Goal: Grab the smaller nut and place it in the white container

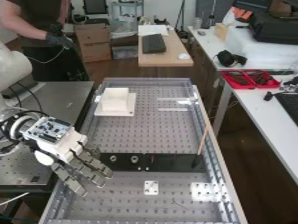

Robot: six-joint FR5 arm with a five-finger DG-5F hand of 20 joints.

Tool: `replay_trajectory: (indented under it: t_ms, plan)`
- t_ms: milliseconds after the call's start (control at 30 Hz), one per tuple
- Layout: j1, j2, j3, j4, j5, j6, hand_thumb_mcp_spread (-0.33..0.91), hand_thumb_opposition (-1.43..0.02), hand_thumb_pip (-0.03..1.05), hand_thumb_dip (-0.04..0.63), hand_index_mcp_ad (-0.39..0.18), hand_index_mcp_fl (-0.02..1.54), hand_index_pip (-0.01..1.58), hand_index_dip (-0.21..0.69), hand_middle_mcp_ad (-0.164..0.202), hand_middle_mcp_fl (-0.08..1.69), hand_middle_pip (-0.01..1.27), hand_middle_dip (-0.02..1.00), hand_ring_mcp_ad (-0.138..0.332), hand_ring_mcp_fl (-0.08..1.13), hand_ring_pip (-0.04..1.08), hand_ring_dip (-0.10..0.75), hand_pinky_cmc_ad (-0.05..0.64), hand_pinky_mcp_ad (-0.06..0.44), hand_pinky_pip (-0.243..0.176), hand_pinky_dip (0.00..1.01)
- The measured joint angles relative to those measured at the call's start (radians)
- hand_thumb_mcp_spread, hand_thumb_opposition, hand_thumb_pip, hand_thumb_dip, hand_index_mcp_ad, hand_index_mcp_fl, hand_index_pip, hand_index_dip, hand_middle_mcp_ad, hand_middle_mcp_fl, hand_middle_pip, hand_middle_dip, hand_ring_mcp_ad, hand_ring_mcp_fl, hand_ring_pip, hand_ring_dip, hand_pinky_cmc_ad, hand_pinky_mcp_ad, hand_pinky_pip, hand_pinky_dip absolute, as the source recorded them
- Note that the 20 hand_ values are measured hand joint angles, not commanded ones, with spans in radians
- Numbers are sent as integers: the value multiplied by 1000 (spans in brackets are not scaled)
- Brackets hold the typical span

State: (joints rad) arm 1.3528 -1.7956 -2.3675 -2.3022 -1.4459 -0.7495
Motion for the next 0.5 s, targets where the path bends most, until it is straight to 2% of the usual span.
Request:
replay_trajectory:
  t_ms: [233, 367, 500]
  plan:
    - [2, 1, -4, 10, -4, -19, 449, -843, 621, 253, -127, 56, 1456, 398, 80, 119, 131, 237, 129, 0, 103, 87, 328, 272, -28, 138]
    - [7, 7, -7, 12, -7, -56, 449, -843, 621, 253, -127, 82, 1452, 398, 79, 120, 131, 237, 133, 0, 103, 87, 328, 272, -28, 138]
    - [10, 9, -4, 8, -9, -70, 449, -843, 621, 251, -133, 82, 1452, 398, 77, 117, 131, 237, 129, 0, 103, 87, 328, 271, -28, 138]
